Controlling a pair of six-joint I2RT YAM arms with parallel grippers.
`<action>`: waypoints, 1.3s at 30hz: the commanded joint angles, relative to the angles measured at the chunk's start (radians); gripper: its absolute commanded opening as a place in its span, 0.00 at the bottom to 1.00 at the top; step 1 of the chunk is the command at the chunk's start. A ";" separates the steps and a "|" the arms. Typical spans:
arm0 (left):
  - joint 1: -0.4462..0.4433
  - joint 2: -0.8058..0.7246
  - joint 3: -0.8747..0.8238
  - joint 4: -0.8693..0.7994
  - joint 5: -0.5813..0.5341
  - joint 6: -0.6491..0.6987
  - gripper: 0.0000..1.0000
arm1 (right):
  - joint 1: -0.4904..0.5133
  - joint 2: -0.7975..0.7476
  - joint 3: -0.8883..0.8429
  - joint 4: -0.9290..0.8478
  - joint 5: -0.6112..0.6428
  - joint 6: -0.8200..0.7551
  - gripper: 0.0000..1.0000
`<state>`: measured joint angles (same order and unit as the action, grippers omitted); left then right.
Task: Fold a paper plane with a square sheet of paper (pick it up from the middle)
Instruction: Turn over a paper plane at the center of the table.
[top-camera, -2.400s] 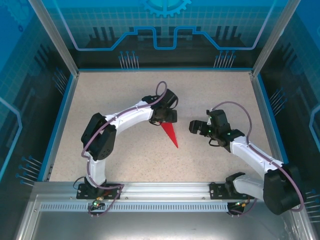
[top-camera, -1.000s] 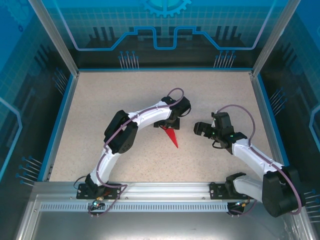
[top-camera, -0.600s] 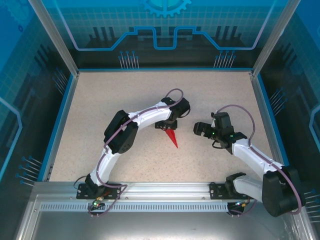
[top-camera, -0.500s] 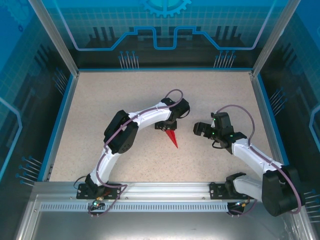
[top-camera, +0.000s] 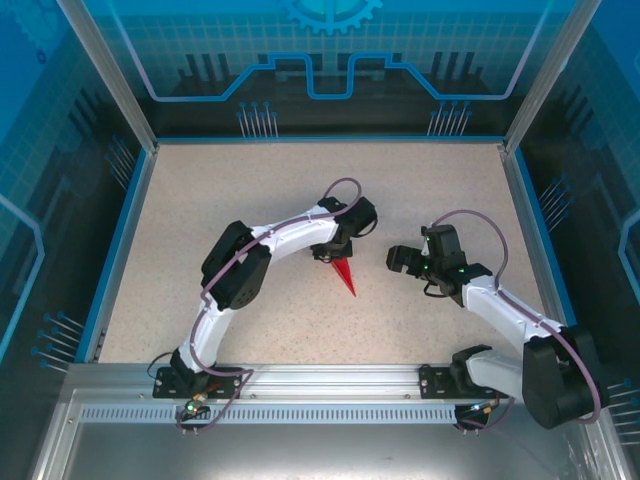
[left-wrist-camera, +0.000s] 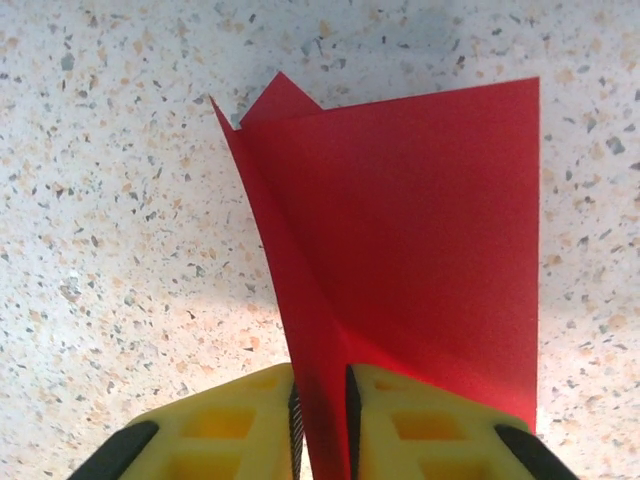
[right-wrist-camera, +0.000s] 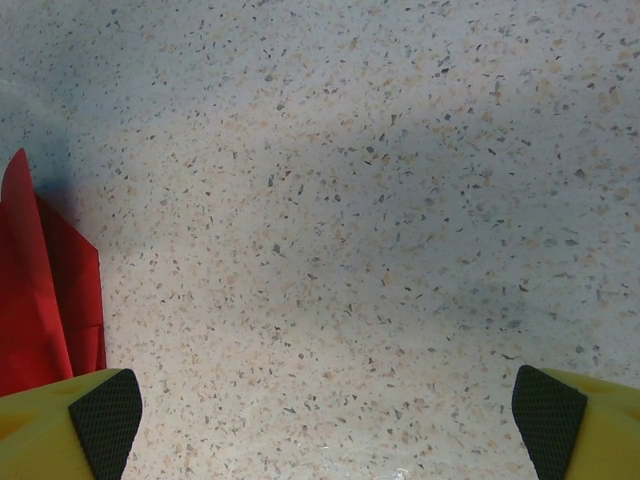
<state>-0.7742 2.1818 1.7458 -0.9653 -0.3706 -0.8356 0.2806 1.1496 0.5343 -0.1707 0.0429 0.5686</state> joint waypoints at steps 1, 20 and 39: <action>0.011 -0.057 -0.034 0.024 -0.006 -0.022 0.15 | -0.018 0.006 0.021 0.008 -0.017 -0.007 0.99; 0.109 -0.401 -0.440 0.654 0.450 0.151 0.02 | -0.016 -0.036 0.033 0.046 -0.134 0.060 0.99; 0.177 -0.333 -0.774 1.157 0.668 0.018 0.00 | 0.282 0.291 0.227 0.126 -0.172 0.082 0.51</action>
<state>-0.6052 1.8526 1.0000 0.1375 0.2756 -0.8051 0.5392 1.4002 0.7177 -0.0639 -0.1352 0.6403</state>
